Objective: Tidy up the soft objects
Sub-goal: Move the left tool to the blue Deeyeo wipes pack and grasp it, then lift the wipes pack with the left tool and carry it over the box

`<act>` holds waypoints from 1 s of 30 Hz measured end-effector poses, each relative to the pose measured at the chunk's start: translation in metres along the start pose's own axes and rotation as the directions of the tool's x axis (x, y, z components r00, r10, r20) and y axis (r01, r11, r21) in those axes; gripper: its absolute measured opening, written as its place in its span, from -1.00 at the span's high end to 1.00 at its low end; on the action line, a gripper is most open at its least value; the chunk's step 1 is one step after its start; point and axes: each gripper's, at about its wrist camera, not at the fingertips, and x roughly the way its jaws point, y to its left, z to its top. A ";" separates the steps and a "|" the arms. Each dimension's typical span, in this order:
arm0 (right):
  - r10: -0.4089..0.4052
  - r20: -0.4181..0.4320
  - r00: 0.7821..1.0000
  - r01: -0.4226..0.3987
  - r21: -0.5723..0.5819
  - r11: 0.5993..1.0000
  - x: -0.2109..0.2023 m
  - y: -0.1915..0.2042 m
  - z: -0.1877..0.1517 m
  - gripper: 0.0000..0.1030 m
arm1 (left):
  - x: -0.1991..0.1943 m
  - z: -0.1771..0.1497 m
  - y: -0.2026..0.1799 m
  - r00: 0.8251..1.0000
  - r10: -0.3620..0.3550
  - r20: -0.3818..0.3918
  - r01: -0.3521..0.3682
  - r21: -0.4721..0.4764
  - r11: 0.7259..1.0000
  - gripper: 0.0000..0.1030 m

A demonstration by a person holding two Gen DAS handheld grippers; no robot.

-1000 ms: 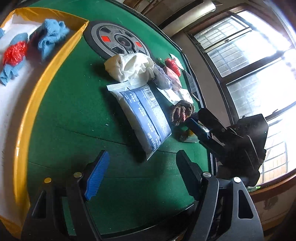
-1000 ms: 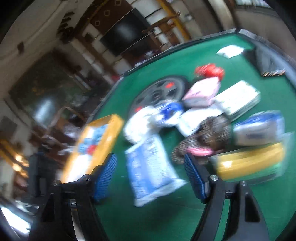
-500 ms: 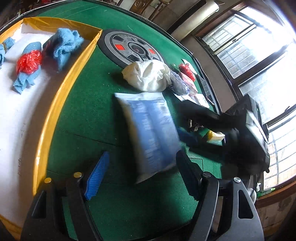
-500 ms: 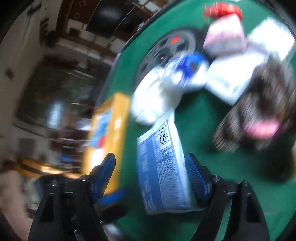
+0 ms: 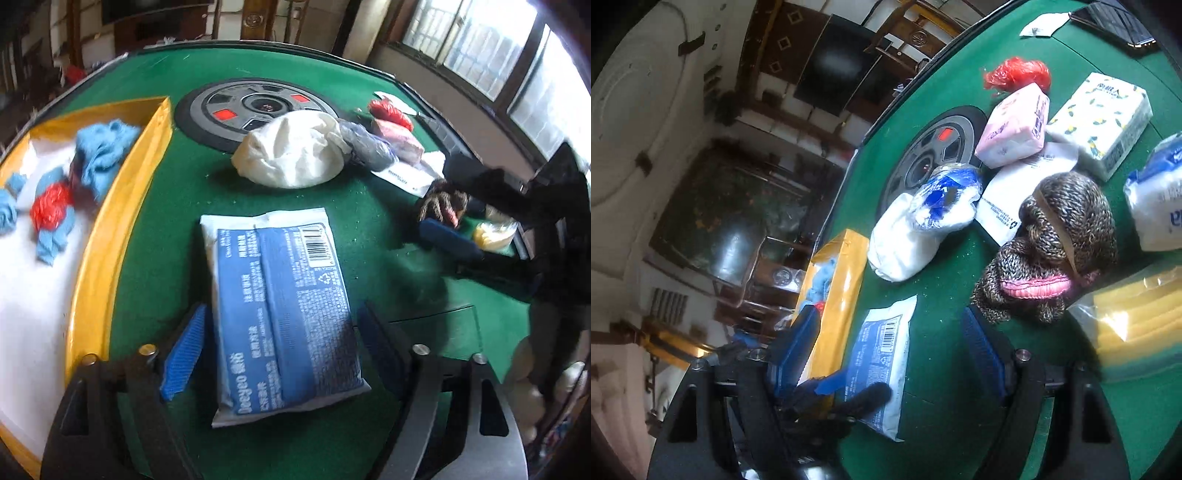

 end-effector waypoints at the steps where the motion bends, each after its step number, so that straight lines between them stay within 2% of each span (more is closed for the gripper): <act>1: -0.004 0.006 1.000 0.004 -0.008 1.000 -0.001 0.003 0.000 -0.44 | 0.004 0.000 -0.007 0.999 0.034 0.001 -0.034 0.035 0.999 -0.69; 3: -0.027 0.018 0.999 0.028 -0.034 0.999 -0.005 0.004 0.001 -0.44 | 0.011 0.001 -0.017 0.996 0.085 0.001 -0.085 0.098 0.992 -0.91; 5: -0.051 0.031 0.998 0.053 -0.058 0.997 -0.005 0.010 -0.001 -0.44 | 0.017 0.001 -0.024 0.996 0.090 -0.014 -0.087 0.144 0.986 -1.00; 14: -0.108 0.068 0.992 0.113 -0.080 0.990 -0.012 0.006 -0.004 -0.44 | 0.011 0.001 -0.008 1.000 0.029 -0.001 -0.029 0.136 0.990 -1.00; 17: -0.124 0.084 0.989 0.132 -0.086 0.988 -0.015 0.003 -0.003 -0.44 | 0.010 0.000 -0.010 0.999 0.035 0.002 -0.035 0.137 0.990 -0.99; 19: -0.135 0.088 0.987 0.143 -0.092 0.986 -0.016 0.003 -0.003 -0.44 | 0.011 0.000 -0.014 0.999 0.041 0.008 -0.042 0.141 0.989 -0.93; 20: -0.139 0.088 0.986 0.147 -0.096 0.984 -0.015 0.003 -0.003 -0.44 | 0.010 0.000 -0.013 0.999 0.042 0.015 -0.043 0.141 0.989 -0.83; 22: -0.151 0.091 0.984 0.161 -0.109 0.981 -0.015 0.005 -0.003 -0.44 | 0.006 -0.001 -0.013 0.999 0.036 0.038 -0.041 0.144 0.989 -0.54; 23: -0.159 0.095 0.983 0.170 -0.117 0.979 -0.016 0.006 -0.004 -0.44 | 0.004 -0.003 -0.013 0.998 0.025 0.051 -0.032 0.150 0.988 -0.31; 27: -0.192 0.109 0.975 0.206 -0.137 0.969 -0.015 0.010 -0.005 -0.44 | -0.004 -0.008 -0.004 0.997 -0.059 0.057 0.053 0.108 0.993 -0.27; 30: -0.196 0.117 0.974 0.211 -0.143 0.967 -0.016 0.012 -0.005 -0.44 | -0.015 -0.012 0.010 0.985 -0.167 0.048 0.165 0.054 0.985 -0.27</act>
